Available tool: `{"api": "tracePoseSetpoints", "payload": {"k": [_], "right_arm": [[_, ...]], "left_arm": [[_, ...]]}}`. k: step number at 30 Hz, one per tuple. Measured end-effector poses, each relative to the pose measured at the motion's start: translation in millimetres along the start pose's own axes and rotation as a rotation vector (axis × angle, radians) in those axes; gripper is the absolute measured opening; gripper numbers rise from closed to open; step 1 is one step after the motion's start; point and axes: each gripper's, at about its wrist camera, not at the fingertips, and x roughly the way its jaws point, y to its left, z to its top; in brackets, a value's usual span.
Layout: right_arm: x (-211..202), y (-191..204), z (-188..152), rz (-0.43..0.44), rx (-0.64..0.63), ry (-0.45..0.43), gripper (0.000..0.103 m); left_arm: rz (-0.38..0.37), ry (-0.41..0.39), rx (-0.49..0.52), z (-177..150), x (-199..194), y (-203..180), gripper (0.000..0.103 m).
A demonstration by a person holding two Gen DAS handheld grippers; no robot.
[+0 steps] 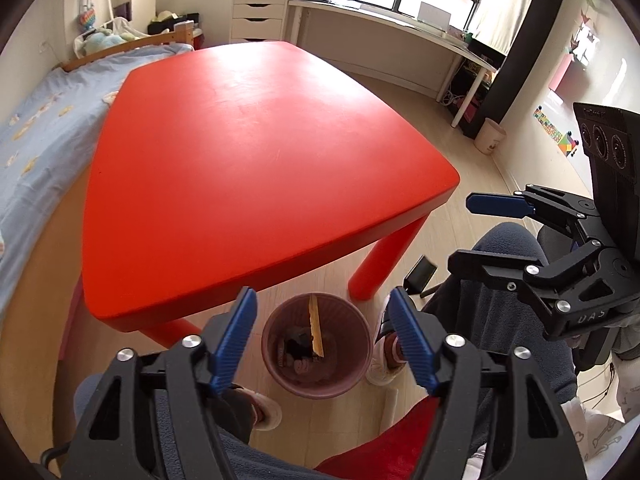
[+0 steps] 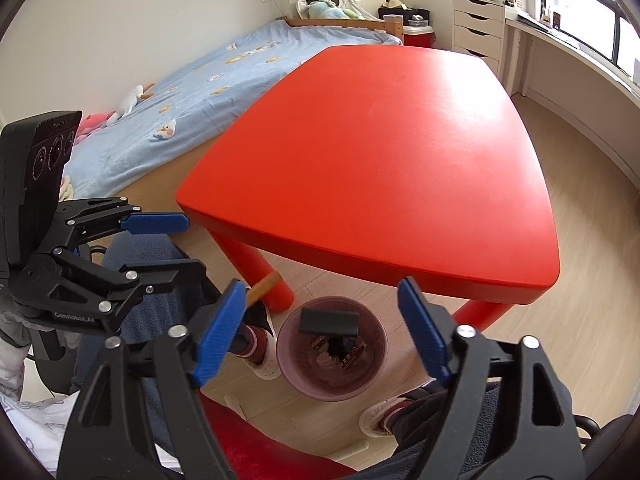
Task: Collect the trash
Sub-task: 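Open both tools to drop the stand parts into the wastebasket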
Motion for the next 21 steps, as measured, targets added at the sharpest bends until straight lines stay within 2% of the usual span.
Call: {"api": "tracePoseSetpoints", "payload": {"k": [2, 7, 15, 21], "right_arm": [[1, -4, 0, -0.015, 0.010, 0.004, 0.092], [2, -9, -1, -0.022, 0.032, 0.002, 0.100], [3, -11, 3, -0.015, 0.066, 0.011, 0.100], [4, -11, 8, -0.026, 0.068, 0.017, 0.100]], "left_arm": [[0.024, -0.004, -0.011, 0, 0, 4, 0.087], [0.037, -0.011, -0.035, 1, -2, 10, 0.095], [0.037, -0.019, -0.071, 1, -3, 15, 0.096], [0.039, -0.023, -0.057, 7, -5, 18, 0.096]]}}
